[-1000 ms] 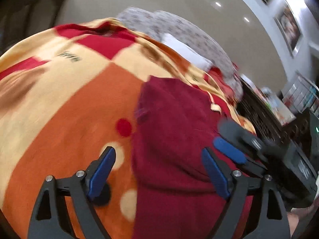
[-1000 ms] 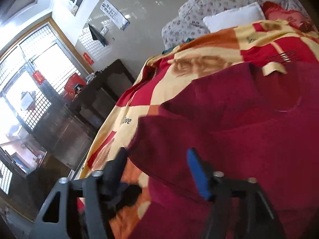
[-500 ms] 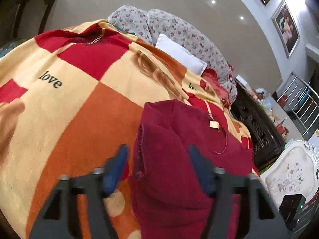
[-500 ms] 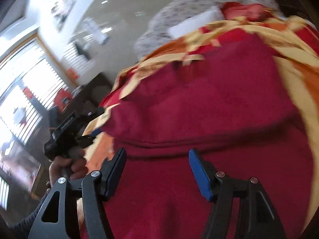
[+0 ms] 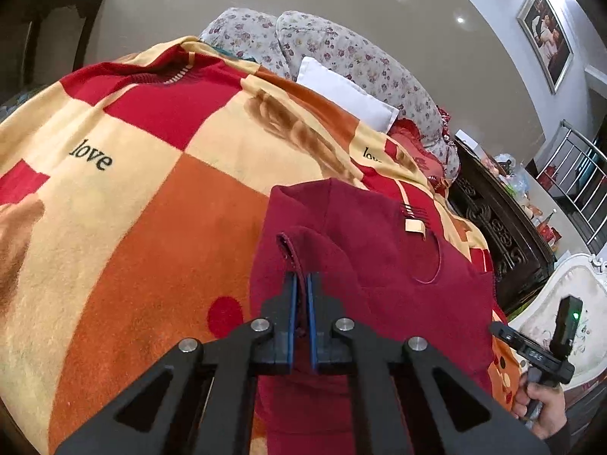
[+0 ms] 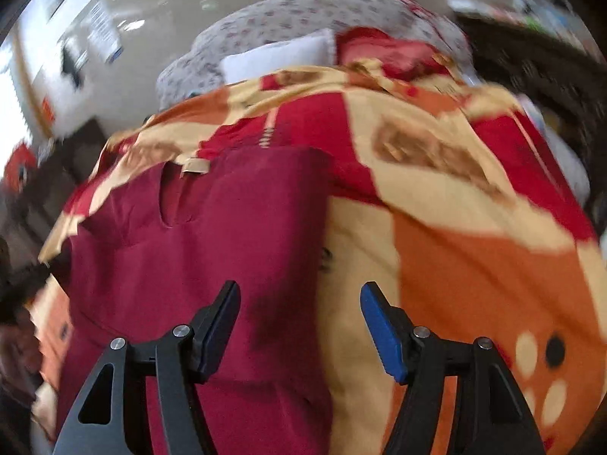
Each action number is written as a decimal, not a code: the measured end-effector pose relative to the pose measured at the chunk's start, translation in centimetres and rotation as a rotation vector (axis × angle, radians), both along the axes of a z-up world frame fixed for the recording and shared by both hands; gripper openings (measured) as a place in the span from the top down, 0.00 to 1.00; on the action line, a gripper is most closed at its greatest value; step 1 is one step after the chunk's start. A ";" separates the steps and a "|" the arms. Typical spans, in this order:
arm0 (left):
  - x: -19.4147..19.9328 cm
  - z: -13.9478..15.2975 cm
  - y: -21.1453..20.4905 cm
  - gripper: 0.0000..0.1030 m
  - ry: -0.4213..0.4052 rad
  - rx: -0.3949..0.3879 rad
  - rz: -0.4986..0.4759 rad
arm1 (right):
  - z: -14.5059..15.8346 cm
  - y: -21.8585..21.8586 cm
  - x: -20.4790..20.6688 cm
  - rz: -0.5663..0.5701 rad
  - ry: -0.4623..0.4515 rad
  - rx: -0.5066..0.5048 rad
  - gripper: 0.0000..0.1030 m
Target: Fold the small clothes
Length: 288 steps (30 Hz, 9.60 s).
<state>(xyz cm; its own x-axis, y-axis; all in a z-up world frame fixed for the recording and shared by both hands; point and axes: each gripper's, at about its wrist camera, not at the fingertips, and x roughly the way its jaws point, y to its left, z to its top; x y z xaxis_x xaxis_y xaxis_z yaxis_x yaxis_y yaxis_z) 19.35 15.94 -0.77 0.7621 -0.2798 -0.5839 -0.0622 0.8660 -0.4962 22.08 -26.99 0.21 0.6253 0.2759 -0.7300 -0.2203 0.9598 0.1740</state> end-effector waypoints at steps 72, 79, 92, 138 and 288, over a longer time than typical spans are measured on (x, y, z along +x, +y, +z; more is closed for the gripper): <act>1.9 -3.5 -7.3 0.30 0.044 0.362 -0.016 | 1.6 1.9 -3.4 0.079 -0.060 -0.205 0.48; 1.9 -3.5 -7.3 0.30 0.047 0.370 -0.014 | -2.7 0.9 -3.4 0.096 0.009 -0.209 0.53; 2.1 -3.5 -7.9 0.27 0.056 0.400 -0.016 | -4.4 2.0 -4.6 0.121 -0.035 -0.076 0.55; -21.6 -1.3 -4.6 0.15 0.058 0.357 -0.324 | -0.8 -2.0 -32.6 0.059 -0.085 -0.038 0.22; -5.3 0.1 -4.5 0.19 0.151 0.241 -0.157 | 3.1 -1.6 -8.2 0.004 -0.041 0.151 0.24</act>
<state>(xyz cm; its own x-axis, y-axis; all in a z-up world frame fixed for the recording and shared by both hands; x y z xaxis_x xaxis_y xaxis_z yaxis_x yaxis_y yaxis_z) 14.05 11.46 -0.65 0.6202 -0.2273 -0.7508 0.0240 0.9622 -0.2714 13.83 -28.61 3.31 0.6526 0.3833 -0.6536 -0.2338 0.9224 0.3074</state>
